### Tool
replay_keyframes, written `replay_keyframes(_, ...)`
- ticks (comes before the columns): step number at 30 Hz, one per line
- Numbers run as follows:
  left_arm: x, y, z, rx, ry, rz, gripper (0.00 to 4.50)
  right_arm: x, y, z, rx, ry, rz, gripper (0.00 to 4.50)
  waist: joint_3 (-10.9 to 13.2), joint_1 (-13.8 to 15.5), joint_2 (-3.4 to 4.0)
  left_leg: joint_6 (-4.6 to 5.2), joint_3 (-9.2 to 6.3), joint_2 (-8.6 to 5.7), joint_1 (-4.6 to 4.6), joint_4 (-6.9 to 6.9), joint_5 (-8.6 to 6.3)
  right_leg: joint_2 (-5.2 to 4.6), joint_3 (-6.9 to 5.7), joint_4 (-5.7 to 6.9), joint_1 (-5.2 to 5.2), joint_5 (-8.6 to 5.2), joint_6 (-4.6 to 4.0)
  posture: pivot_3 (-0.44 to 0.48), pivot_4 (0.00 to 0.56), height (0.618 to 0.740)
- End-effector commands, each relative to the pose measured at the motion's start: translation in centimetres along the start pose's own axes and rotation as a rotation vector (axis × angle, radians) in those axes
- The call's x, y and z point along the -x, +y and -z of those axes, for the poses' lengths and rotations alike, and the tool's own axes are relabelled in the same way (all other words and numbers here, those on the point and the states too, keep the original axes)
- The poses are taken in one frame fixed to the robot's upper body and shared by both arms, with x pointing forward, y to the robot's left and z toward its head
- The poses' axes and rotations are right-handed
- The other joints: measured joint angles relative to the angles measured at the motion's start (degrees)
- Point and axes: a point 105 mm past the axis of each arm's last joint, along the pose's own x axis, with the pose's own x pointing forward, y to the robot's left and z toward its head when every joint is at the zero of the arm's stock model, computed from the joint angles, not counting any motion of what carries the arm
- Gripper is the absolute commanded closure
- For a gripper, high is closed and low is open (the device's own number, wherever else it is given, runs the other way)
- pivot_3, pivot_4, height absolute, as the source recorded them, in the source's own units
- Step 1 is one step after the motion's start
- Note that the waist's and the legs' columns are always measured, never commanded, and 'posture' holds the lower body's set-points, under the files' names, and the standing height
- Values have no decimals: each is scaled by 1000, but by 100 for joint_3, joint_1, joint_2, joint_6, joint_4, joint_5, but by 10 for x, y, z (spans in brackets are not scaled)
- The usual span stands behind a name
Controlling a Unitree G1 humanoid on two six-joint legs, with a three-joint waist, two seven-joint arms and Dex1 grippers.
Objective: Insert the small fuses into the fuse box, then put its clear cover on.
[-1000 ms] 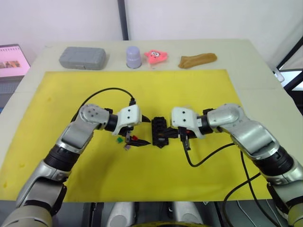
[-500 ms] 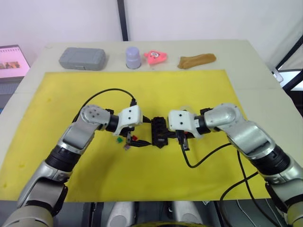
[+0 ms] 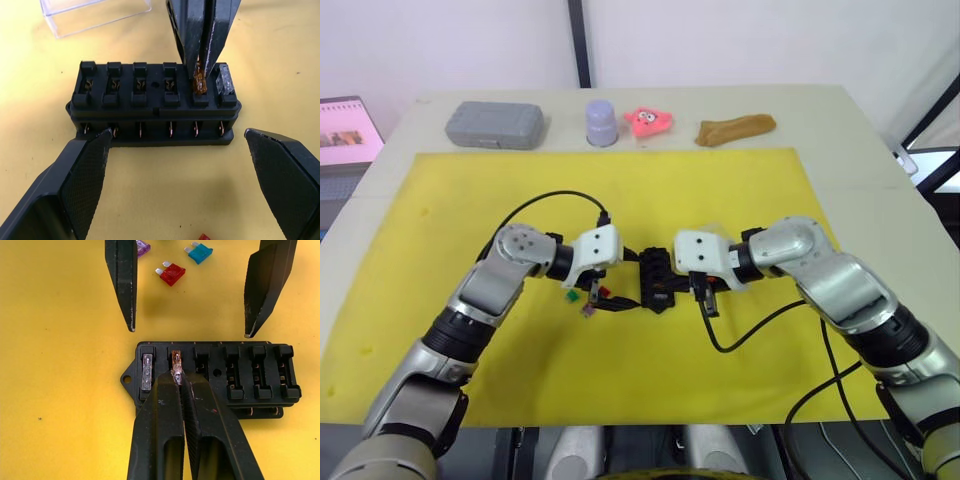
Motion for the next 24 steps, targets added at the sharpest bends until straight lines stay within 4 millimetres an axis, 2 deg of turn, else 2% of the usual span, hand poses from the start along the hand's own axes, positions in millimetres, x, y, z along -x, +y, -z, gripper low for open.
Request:
replay_keyframes(1, 1, 4, -7, -41, -7, -13, 41, -5, -2, 22, -62, 81, 17, 4500, 0, 1, 0, 0, 0, 0, 2, 0, 0, 0, 0, 0, 2, 0, 0, 0, 150, 740)
replay_keyframes(4, 1, 4, -7, -42, -8, -13, 41, -3, -4, 19, -57, 74, 19, 4500, 0, 0, 0, 0, -1, 0, 4, 0, 0, 0, -1, 0, 3, 0, 0, 0, 150, 740)
replay_keyframes(6, 1, 4, -7, -43, -8, -13, 0, -2, -5, 18, -55, 70, 26, 3835, 0, 2, 0, 0, -1, 0, 4, 0, 0, 0, -1, 0, 3, 0, 0, 0, 150, 740)
replay_keyframes(7, 1, 4, -7, -44, -8, -13, 0, -1, -7, 16, -54, 64, 32, 3668, 0, 6, 0, 0, -1, 0, 3, 0, 0, 0, -1, 0, 3, 0, 0, 0, 150, 740)
replay_keyframes(9, 1, 4, -7, -44, -8, -13, 0, 2, -10, 12, -50, 49, 45, 2791, 0, 15, 0, 0, -1, -1, 3, 0, 0, -1, -1, 0, 3, 0, 0, 0, 150, 740)
replay_keyframes(24, 2, 7, -7, -49, -11, -23, 0, 22, -21, -12, -43, -14, 71, 2791, 0, 19, 0, 0, -2, -2, -6, 0, 0, -3, -2, -2, -3, 0, 0, 0, 150, 740)
